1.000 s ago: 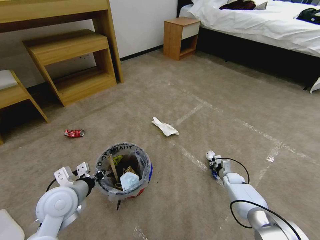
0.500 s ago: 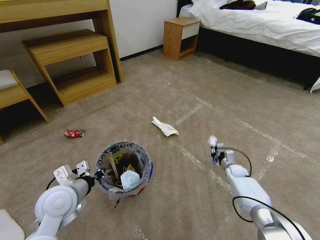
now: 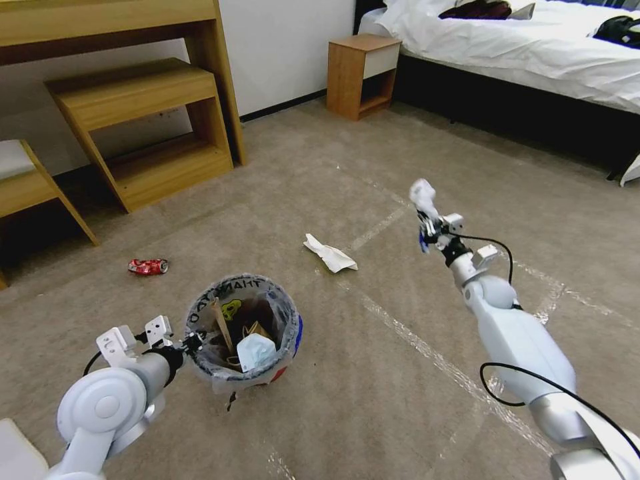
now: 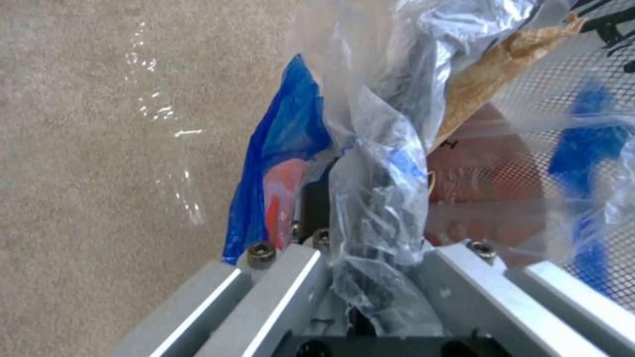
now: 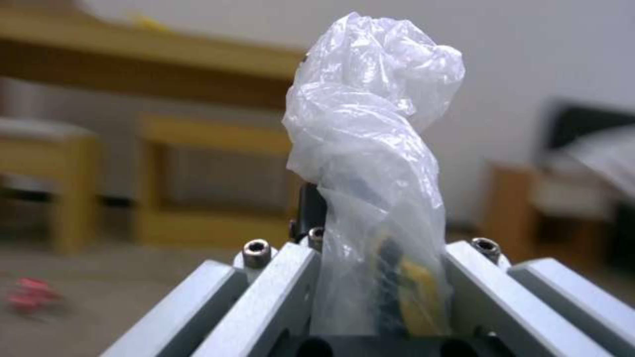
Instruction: Pick up the trash bin and place the garbage on the floor into it.
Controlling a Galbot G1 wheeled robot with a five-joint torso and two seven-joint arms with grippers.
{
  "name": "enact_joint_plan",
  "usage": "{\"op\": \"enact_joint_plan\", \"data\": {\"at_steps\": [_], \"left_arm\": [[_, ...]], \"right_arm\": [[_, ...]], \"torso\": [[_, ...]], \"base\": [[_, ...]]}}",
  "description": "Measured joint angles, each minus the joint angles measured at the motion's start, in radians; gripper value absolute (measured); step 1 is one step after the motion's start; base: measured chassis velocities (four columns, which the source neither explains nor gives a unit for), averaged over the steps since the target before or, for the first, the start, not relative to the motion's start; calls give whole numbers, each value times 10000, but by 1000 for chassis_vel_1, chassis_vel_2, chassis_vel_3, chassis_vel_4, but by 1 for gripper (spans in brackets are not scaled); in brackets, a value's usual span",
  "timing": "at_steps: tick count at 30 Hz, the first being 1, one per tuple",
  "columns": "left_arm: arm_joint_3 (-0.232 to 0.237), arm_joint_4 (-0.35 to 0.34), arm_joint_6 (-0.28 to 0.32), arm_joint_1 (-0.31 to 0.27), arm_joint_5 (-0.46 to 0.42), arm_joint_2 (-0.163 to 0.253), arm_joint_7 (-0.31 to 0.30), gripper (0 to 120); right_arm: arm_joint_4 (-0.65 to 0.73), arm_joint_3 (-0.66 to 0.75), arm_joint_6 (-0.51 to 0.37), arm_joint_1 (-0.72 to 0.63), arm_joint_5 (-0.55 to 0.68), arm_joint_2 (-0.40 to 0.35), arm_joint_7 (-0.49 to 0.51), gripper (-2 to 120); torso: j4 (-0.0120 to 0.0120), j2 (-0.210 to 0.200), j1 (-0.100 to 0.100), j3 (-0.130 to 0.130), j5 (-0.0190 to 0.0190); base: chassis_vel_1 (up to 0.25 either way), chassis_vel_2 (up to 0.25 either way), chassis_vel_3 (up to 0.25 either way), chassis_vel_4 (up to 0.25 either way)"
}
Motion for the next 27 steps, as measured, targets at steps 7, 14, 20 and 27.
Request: {"op": "enact_joint_plan", "data": {"at_steps": [7,14,20,27], "left_arm": [[-103,-99,-5,63,-33,-23,-26,0],[-136,-115,-8,104,-6,-187,-30,0],[-154,-120,-11,124,56,-316,-34,0],[-222,-122,-12,154,84,-373,-39,0]], "right_arm": [[2190,-1456,-427,270,1235,-646,-650,2],[2856,-3028,-554,912,1574,-760,-1167,2],[3162,-4372,-600,1284,1556,-448,-1268,2],[3042,-5527,-595,1433,1176,136,-1350,2]], "torso": [[1,0,0,-1,-2],[2,0,0,0,-2],[2,0,0,0,-1],[1,0,0,0,-1]], "base": [[0,0,0,0],[0,0,0,0],[0,0,0,0],[0,0,0,0]]}}
